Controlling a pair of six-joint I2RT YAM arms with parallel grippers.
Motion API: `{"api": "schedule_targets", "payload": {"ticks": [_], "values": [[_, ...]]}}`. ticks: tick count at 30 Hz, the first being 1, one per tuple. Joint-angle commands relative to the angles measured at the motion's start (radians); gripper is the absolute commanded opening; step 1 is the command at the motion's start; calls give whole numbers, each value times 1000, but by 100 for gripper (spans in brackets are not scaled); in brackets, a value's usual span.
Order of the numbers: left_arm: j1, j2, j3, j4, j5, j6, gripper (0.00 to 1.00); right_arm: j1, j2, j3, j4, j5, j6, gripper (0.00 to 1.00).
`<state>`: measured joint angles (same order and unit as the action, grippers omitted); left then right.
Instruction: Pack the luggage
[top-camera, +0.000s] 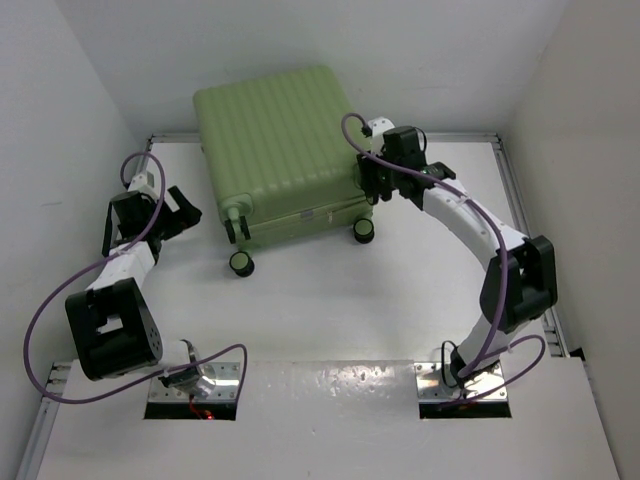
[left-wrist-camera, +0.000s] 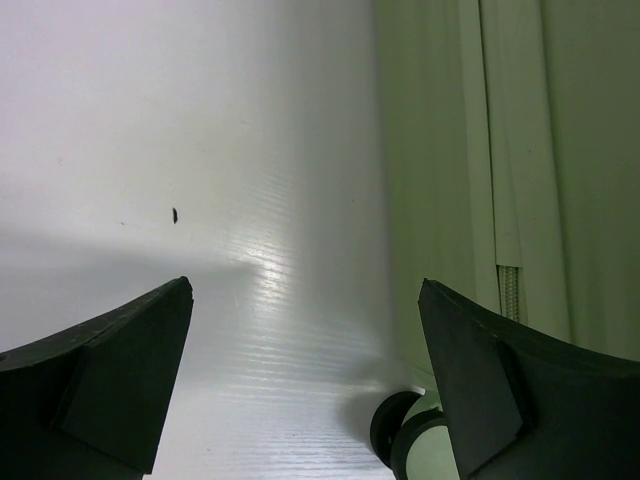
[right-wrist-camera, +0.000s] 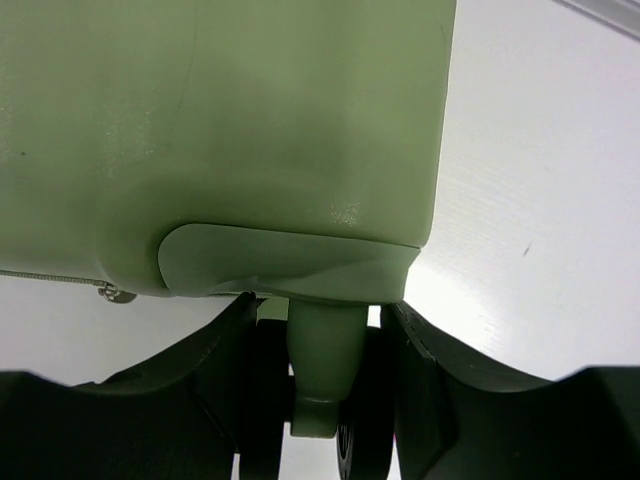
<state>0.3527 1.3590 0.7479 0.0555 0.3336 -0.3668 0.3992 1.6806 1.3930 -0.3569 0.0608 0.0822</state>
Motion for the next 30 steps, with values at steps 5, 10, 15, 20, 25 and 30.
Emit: {"api": "schedule_targets", "payload": {"ticks": [5, 10, 15, 20, 25, 30], "values": [[-26, -3, 34, -2, -28, 9, 100, -68, -24, -20, 24, -49, 77, 55], [-26, -32, 16, 46, -19, -35, 100, -98, -76, -46, 59, -88, 125, 67], [-26, -122, -32, 99, -10, -55, 100, -141, -249, -162, 159, -187, 129, 71], [-3, -193, -53, 49, -37, -38, 100, -148, -395, -216, 137, -260, 149, 69], [6, -242, -30, -95, -59, 22, 100, -73, -612, -487, 321, -228, 262, 41], [6, -285, 2, -222, 60, 60, 100, 180, -647, -719, 648, 6, 310, 15]]}}
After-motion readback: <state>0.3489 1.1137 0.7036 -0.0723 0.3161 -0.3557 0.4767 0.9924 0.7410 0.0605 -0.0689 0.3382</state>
